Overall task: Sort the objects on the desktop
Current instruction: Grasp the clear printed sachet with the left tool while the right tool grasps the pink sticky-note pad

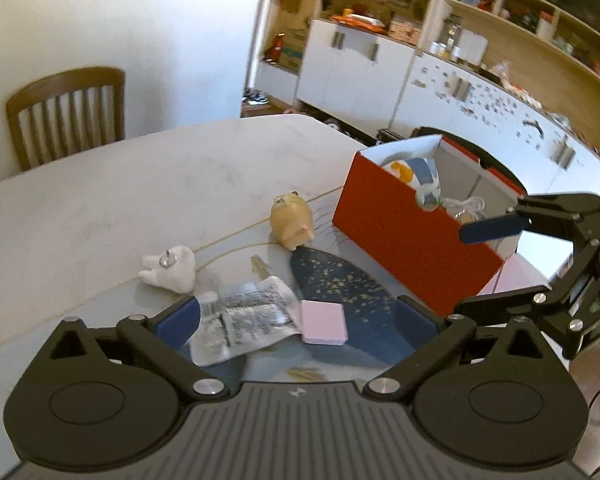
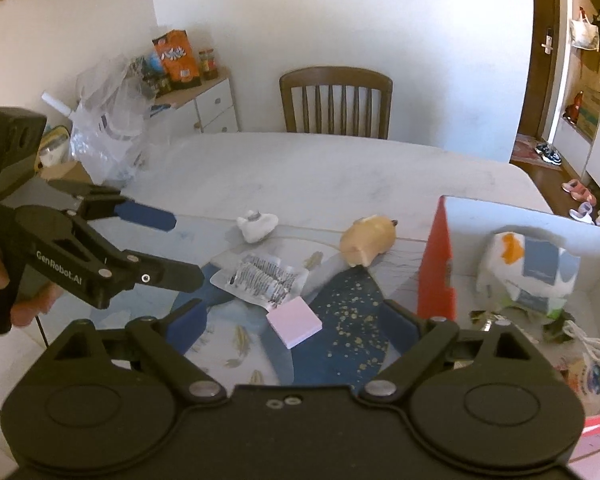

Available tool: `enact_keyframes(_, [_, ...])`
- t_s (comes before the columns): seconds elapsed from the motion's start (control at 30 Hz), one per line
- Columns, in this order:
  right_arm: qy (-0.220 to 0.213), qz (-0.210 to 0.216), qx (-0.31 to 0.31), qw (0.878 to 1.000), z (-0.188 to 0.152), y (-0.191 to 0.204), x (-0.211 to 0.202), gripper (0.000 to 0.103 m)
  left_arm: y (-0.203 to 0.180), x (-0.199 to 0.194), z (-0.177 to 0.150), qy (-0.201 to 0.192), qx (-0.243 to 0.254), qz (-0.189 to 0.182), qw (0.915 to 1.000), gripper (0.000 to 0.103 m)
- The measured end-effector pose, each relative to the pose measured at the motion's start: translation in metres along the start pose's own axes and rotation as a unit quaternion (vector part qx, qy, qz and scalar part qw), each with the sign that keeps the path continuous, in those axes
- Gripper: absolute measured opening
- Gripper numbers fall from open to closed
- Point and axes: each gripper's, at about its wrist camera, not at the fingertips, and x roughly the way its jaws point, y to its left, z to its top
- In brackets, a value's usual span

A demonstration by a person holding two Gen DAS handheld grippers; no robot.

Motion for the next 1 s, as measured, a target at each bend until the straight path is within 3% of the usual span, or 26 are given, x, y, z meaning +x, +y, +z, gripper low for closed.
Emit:
enact_keyframes(0.47, [0.046, 0.002, -0.034, 0.998, -0.015, -0.006, 0.069, 0.089, 0.035, 0.058, -0.003, 0.032, 0.128, -0.075, 0.9885, 0.103])
enact_keyframes(0.67, [0.074, 0.006, -0.052, 0.996, -0.018, -0.01, 0.096, 0.083, 0.035, 0.082, -0.003, 0.054, 0.217, -0.086, 0.9708, 0.103])
enact_keyframes(0.87, [0.089, 0.013, -0.06, 0.994, -0.018, -0.012, 0.115, 0.077, 0.04, 0.101, -0.005, 0.072, 0.262, -0.098, 0.9573, 0.103])
enact_keyframes(1.0, [0.093, 0.012, -0.066, 0.993, -0.019, -0.011, 0.123, 0.075, 0.035, 0.107, -0.01, 0.078, 0.316, -0.107, 0.9394, 0.102])
